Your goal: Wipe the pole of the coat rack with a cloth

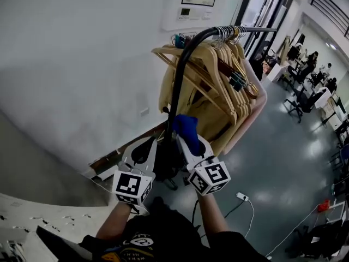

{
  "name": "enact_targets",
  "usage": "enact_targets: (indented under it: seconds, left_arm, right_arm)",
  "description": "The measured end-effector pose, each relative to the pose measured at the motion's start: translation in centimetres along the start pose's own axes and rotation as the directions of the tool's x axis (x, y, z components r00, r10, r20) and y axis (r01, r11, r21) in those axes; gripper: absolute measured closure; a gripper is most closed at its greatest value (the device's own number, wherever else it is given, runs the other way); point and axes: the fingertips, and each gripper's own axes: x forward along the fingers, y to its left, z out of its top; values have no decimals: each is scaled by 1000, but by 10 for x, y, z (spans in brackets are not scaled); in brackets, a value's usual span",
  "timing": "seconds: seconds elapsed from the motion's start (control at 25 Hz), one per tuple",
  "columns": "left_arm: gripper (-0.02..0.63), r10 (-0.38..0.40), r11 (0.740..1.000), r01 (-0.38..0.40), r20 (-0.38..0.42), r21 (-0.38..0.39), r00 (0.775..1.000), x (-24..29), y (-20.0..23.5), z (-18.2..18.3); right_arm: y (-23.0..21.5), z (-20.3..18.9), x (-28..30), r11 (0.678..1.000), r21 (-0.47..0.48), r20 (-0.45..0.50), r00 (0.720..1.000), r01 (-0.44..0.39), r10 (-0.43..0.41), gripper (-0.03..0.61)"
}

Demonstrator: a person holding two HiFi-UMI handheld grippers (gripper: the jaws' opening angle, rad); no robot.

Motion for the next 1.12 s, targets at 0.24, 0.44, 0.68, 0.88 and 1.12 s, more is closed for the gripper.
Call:
enact_targets:
  seconds: [0.24,0.44,0.68,0.88,1.12]
  left_arm:
    - [609,19,997,-22,45,69,999,35,5,46]
    - [609,19,996,-25,68,88,997,47,7,59]
    - [609,-5,997,-1,74,74,997,56,6,55]
    - [609,0,998,-3,51,57,999,60,14,46]
    - [609,9,999,-10,27,32,1000,63,22,35]
  right_arm:
    - [-29,133,66,994,-111,150,988,-22,39,497]
    - [-51,214,107,996,-86,213,977,-7,25,497]
    - [-47,223,119,994,-105,193,981,-11,32,495]
    - [-23,175,112,987,-134,120,988,-83,100,495]
    - [-14,68,105,966,-226,-36,992,-124,119,495]
